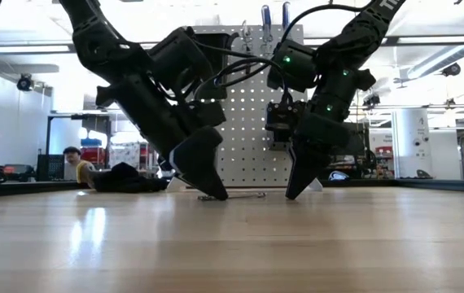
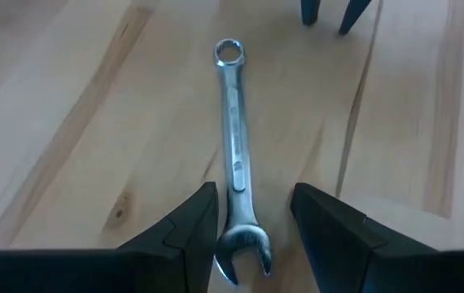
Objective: Hang tools onto peg board
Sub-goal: Hang the wrench on the peg board
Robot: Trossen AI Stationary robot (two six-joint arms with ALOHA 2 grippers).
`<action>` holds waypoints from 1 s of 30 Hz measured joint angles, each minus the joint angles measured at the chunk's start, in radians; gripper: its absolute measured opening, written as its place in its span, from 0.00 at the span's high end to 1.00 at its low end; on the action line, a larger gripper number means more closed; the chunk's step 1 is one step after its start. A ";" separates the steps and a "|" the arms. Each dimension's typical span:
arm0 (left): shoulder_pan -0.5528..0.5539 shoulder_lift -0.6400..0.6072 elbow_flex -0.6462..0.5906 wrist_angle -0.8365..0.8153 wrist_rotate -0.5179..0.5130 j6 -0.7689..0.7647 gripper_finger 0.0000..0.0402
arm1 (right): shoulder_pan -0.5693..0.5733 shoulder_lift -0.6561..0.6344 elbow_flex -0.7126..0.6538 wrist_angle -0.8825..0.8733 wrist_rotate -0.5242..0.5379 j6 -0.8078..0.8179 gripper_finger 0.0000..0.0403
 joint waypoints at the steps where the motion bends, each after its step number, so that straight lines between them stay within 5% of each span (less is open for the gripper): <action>1: 0.000 0.003 0.000 0.000 0.001 -0.008 0.61 | 0.000 0.000 0.000 0.000 0.000 0.008 0.81; 5: 0.000 0.005 0.000 0.000 0.009 -0.008 0.64 | 0.000 0.000 0.000 0.000 0.000 0.013 0.82; 21: -0.006 0.005 -0.002 0.014 0.061 0.031 0.99 | 0.000 0.000 -0.002 0.000 0.000 0.052 0.89; 30: -0.011 0.005 -0.002 0.013 0.077 0.023 1.00 | 0.009 -0.005 -0.004 0.022 0.004 0.071 0.86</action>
